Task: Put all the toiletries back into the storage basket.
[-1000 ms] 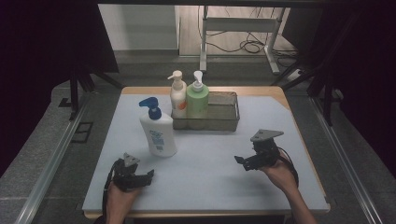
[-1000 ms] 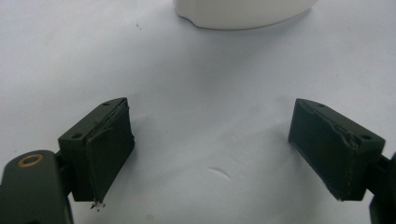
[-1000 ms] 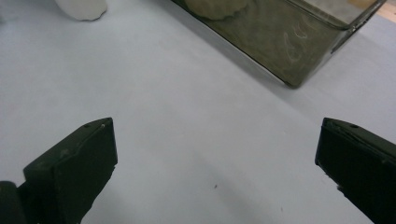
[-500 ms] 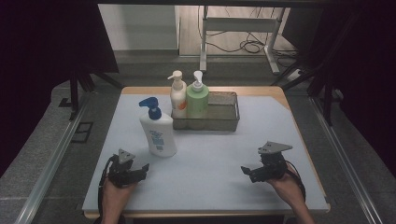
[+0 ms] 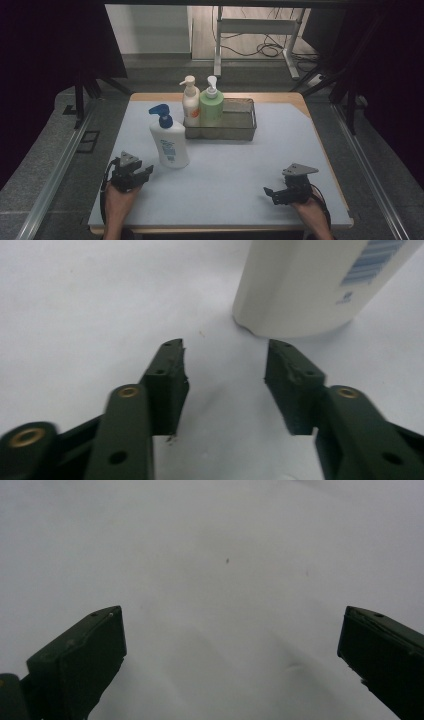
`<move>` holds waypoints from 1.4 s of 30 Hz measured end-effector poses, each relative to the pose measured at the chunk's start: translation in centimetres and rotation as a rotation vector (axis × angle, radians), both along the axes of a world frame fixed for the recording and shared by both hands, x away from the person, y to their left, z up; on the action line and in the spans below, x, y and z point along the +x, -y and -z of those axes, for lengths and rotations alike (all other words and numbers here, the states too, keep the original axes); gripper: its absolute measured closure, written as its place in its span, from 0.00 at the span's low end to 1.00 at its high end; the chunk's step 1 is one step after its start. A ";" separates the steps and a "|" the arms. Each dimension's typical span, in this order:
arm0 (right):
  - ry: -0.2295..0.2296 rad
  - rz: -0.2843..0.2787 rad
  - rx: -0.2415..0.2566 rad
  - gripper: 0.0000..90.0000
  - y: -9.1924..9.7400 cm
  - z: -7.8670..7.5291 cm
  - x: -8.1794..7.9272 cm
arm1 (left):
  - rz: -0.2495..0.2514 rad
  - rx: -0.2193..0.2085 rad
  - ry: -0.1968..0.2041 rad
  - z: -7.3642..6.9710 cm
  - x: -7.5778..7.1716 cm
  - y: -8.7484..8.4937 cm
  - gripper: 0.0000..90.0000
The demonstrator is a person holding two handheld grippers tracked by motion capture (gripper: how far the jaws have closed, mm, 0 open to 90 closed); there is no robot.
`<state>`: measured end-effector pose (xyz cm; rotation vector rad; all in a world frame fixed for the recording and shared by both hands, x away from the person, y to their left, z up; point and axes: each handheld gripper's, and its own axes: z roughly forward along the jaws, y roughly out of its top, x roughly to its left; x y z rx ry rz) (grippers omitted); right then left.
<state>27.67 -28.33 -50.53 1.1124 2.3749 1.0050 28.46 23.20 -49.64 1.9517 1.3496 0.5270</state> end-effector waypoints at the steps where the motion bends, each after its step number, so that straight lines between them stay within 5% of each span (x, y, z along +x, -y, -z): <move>1: -0.006 0.002 0.000 0.00 0.1 0.2 -0.1 | -0.001 -0.002 0.001 0.0 0.2 -0.1 0.62; 14: -0.046 0.012 -0.008 0.00 0.4 1.5 -0.2 | 0.035 -0.015 -0.005 0.0 3.4 0.3 0.99; 30: -0.037 0.012 -0.024 0.00 0.2 1.6 -0.3 | 0.071 -0.067 0.005 1.1 7.1 1.4 0.99; 42: -0.037 0.012 -0.023 0.00 0.2 1.7 -0.3 | 0.072 -0.139 -0.012 1.8 6.6 1.3 0.99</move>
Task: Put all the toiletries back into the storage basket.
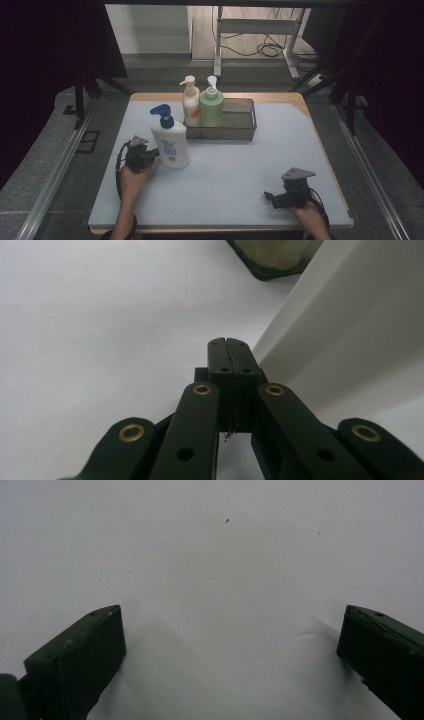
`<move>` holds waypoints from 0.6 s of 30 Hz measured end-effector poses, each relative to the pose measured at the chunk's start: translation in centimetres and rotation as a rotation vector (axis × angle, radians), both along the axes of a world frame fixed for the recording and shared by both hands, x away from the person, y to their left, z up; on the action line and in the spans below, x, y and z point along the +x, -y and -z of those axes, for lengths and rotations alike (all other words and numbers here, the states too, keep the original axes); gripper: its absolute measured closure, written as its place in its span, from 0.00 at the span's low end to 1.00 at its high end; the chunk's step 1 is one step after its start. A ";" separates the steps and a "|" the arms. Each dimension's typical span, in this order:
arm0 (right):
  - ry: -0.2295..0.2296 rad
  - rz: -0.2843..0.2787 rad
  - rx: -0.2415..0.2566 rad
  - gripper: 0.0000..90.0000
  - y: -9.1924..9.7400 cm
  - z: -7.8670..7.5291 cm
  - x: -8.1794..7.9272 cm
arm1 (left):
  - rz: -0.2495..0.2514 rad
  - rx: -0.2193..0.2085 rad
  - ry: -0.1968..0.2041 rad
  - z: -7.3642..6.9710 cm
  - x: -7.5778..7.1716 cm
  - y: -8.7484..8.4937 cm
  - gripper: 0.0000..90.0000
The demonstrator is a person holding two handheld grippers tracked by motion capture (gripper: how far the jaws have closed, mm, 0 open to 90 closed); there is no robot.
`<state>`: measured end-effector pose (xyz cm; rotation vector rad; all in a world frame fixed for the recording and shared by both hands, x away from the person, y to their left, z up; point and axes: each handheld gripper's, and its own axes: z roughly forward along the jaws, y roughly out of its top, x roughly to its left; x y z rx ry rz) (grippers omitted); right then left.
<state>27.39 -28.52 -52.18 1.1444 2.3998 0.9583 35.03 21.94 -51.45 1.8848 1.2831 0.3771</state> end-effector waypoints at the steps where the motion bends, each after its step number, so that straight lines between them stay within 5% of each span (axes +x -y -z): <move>1: 0.000 0.000 0.000 0.00 0.0 0.0 0.0 | 0.005 0.002 -0.002 0.0 0.0 0.1 0.99; 18: 0.000 0.000 0.001 0.00 0.0 0.0 0.0 | 0.116 0.031 -0.004 -0.2 -1.1 2.4 0.99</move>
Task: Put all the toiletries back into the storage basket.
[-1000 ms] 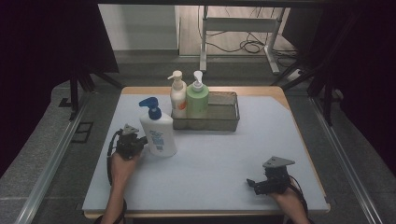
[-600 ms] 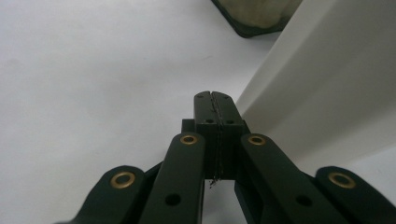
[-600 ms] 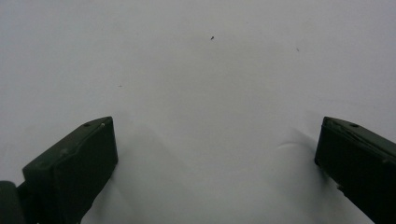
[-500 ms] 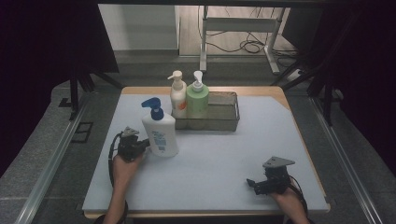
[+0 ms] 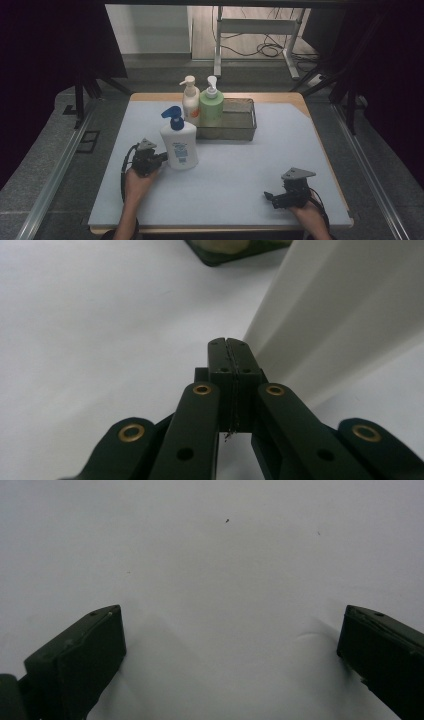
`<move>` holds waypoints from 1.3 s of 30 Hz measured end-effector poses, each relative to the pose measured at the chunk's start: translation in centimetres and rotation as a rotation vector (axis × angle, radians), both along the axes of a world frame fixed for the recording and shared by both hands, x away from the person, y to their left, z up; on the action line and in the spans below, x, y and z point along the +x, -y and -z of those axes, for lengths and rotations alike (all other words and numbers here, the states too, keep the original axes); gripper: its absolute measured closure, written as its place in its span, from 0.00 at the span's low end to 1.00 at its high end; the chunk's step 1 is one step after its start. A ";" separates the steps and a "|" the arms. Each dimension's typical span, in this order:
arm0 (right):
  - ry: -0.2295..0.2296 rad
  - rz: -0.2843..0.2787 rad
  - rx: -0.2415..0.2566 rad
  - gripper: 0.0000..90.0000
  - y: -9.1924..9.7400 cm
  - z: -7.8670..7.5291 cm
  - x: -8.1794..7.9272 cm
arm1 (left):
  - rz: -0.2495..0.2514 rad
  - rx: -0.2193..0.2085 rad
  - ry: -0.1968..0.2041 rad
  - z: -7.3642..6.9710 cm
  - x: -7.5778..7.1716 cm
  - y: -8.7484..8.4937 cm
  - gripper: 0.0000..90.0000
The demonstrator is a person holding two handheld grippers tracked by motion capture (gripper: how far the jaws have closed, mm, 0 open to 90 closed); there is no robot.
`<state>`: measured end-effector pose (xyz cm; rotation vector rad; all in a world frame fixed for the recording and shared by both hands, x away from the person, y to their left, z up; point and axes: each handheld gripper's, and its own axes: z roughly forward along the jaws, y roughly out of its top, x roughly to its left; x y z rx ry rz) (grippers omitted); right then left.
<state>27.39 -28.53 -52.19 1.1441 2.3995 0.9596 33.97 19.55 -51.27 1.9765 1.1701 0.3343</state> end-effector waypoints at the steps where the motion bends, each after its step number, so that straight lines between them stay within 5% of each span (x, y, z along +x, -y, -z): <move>1: 0.000 0.000 0.000 0.00 0.0 0.0 0.0 | 0.011 0.006 0.002 0.0 -0.1 0.2 0.99; 39: 0.000 0.000 0.000 0.00 0.0 0.0 0.0 | 0.188 0.053 -0.012 -0.3 -2.1 5.4 0.99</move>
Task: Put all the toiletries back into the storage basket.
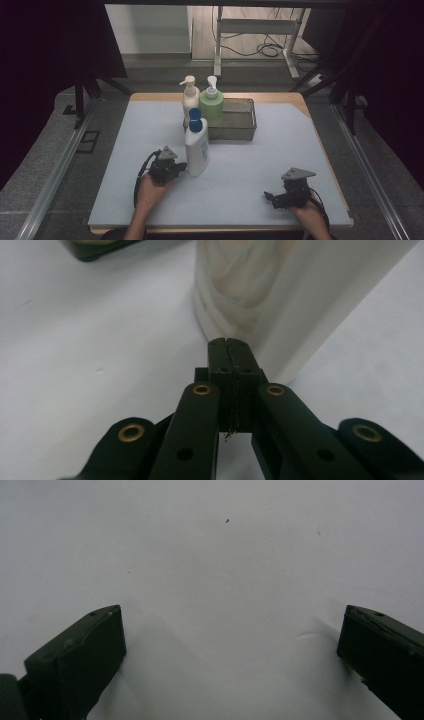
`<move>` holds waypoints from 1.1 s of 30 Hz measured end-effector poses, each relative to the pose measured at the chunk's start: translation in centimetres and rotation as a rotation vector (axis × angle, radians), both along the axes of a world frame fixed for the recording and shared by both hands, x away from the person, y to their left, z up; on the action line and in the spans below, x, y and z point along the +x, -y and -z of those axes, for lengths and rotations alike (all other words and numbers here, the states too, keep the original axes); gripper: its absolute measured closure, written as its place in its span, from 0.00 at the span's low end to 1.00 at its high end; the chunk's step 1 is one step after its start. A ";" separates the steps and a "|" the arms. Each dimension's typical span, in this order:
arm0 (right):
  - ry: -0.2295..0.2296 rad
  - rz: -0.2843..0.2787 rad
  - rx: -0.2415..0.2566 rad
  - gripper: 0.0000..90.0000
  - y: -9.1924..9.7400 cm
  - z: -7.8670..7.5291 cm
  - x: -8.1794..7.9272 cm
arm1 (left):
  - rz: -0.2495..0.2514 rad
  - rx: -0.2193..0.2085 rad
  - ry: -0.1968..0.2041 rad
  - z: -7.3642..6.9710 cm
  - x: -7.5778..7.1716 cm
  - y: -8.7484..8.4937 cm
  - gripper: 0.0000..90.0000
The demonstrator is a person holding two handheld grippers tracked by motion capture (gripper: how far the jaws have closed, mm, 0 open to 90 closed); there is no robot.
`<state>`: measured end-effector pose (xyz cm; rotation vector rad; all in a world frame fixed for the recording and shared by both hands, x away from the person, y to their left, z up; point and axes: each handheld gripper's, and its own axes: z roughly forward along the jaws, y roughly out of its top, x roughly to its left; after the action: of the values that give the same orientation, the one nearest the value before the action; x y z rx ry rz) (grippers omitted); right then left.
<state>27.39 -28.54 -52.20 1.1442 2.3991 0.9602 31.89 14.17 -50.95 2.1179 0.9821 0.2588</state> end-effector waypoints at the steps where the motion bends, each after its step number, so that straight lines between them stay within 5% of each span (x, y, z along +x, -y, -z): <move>1: 0.000 0.000 0.000 0.00 0.0 0.0 0.0 | 0.007 0.000 0.002 0.0 0.0 0.1 0.99; 33: 0.001 0.000 0.000 0.00 0.0 0.0 0.0 | 0.129 0.023 -0.015 0.1 -1.4 5.2 0.99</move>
<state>27.39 -28.54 -52.20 1.1434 2.3985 0.9606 30.50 9.01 -51.06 2.1967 0.8504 0.1912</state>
